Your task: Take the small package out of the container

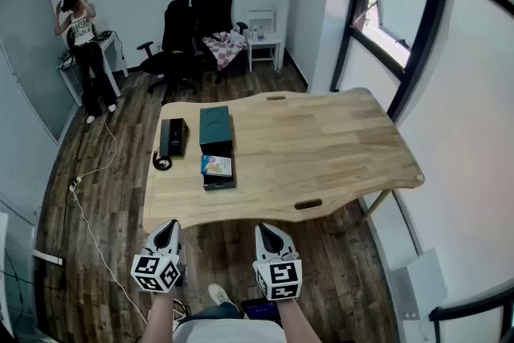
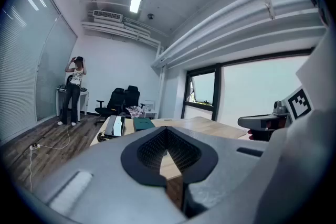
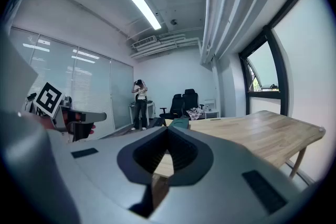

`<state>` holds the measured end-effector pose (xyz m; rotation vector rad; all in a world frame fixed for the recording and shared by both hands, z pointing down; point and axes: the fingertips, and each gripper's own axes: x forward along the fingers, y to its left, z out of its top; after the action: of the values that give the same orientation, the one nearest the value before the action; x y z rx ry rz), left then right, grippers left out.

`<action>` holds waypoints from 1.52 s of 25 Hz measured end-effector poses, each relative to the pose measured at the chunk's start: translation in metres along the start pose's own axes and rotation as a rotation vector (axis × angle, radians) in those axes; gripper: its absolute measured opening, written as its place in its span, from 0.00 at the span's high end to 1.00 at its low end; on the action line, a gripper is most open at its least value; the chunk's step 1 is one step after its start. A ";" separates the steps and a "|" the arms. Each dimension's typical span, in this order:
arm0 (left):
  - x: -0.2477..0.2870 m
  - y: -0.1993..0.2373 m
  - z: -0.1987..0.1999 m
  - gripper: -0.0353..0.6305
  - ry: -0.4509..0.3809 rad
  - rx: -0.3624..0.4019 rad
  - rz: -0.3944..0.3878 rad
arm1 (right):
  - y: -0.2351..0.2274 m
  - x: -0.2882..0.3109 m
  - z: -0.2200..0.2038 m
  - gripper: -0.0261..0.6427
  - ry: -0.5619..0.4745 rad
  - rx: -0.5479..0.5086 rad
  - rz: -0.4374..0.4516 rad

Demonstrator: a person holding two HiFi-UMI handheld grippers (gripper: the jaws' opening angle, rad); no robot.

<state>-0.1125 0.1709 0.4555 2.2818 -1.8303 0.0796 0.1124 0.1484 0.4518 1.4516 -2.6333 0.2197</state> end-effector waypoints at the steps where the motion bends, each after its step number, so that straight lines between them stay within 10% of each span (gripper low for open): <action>1: 0.000 -0.001 0.000 0.94 -0.001 0.002 0.000 | -0.002 0.000 0.000 0.95 -0.001 0.003 -0.003; 17: 0.032 0.000 0.003 0.94 -0.009 -0.029 0.002 | -0.028 0.017 0.000 0.95 -0.021 0.037 -0.008; 38: 0.277 0.093 0.039 0.94 0.019 -0.063 -0.145 | -0.093 0.243 0.033 0.95 0.005 0.040 -0.065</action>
<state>-0.1442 -0.1213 0.4782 2.3530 -1.6295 0.0209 0.0613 -0.1086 0.4691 1.5440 -2.5872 0.2698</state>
